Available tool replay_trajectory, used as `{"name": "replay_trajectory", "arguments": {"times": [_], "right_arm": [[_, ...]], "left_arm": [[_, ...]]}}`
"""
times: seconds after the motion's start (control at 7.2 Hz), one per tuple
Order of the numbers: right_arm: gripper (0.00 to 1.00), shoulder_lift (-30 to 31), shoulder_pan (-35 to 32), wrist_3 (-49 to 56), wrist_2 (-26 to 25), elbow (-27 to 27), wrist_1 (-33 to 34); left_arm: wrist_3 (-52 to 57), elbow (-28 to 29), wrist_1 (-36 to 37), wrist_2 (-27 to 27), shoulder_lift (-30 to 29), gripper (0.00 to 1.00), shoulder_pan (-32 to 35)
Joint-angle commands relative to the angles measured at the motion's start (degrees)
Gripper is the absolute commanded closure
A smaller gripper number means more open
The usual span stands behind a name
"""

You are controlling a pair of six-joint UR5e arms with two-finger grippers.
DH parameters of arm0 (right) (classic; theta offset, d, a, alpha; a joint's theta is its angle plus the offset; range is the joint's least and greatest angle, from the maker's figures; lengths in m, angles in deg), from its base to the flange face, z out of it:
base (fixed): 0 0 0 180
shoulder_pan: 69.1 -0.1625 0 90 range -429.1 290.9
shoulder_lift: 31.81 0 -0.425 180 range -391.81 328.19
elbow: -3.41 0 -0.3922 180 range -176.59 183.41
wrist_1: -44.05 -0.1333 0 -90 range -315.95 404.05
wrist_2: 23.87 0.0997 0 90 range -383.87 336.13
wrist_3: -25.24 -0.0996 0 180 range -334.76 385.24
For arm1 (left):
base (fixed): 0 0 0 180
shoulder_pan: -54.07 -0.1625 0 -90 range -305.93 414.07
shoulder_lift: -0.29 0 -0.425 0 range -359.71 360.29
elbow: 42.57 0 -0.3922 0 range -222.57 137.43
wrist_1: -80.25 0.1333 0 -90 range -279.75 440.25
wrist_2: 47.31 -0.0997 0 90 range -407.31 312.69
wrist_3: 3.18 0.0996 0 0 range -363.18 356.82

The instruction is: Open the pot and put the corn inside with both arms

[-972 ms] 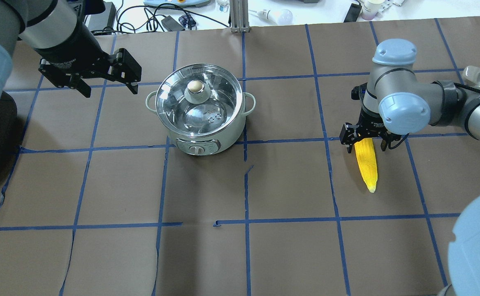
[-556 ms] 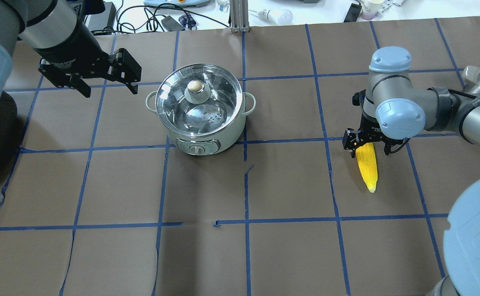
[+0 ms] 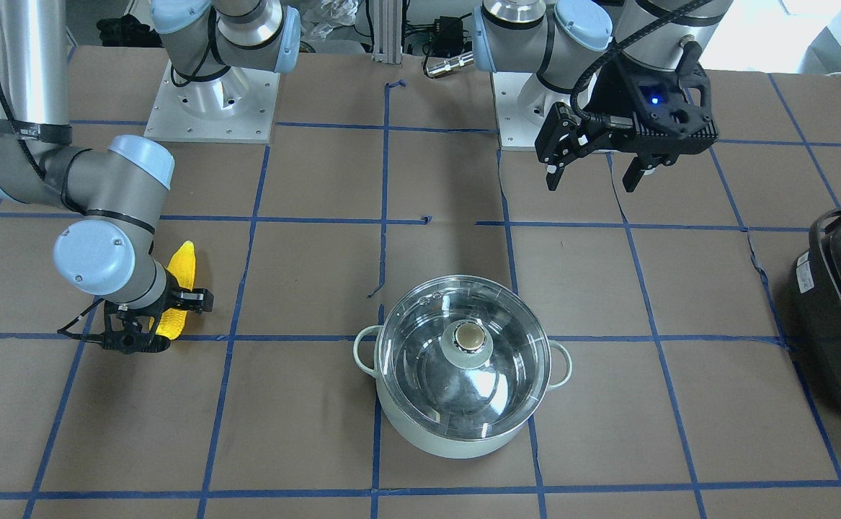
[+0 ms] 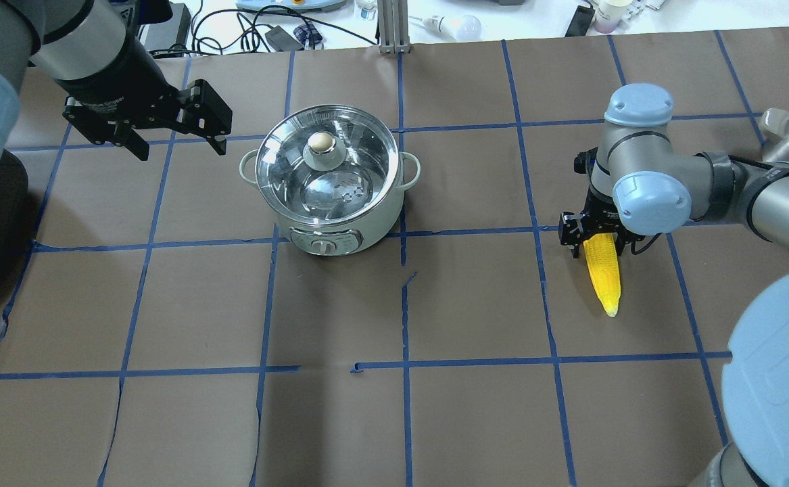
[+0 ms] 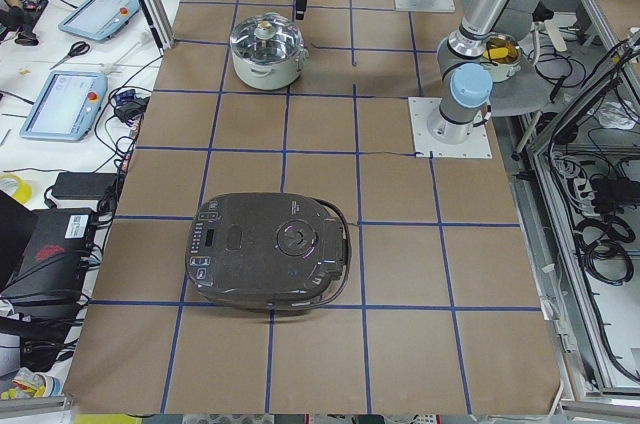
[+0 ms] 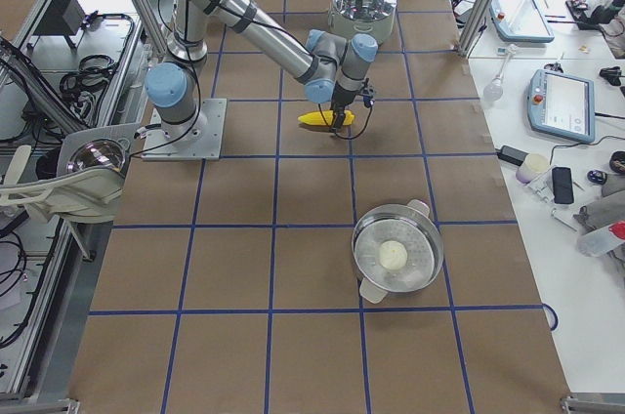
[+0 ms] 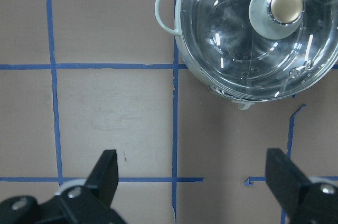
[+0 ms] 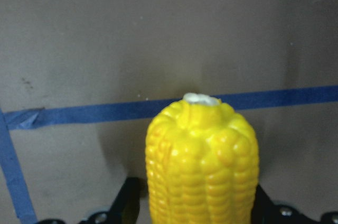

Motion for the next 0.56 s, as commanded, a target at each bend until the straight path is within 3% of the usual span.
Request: {"name": "replay_trajectory", "arguments": {"times": [0.0, 0.42], "right_arm": [[1.00, 0.42, 0.00, -0.35, 0.34, -1.58, 0.00], [1.00, 1.30, 0.09, -0.52, 0.07, -7.19, -2.36]], "left_arm": [[0.00, 0.00, 0.00, 0.02, 0.06, 0.00, -0.09], [0.00, 0.00, 0.00, 0.02, 0.07, 0.00, -0.09]]}}
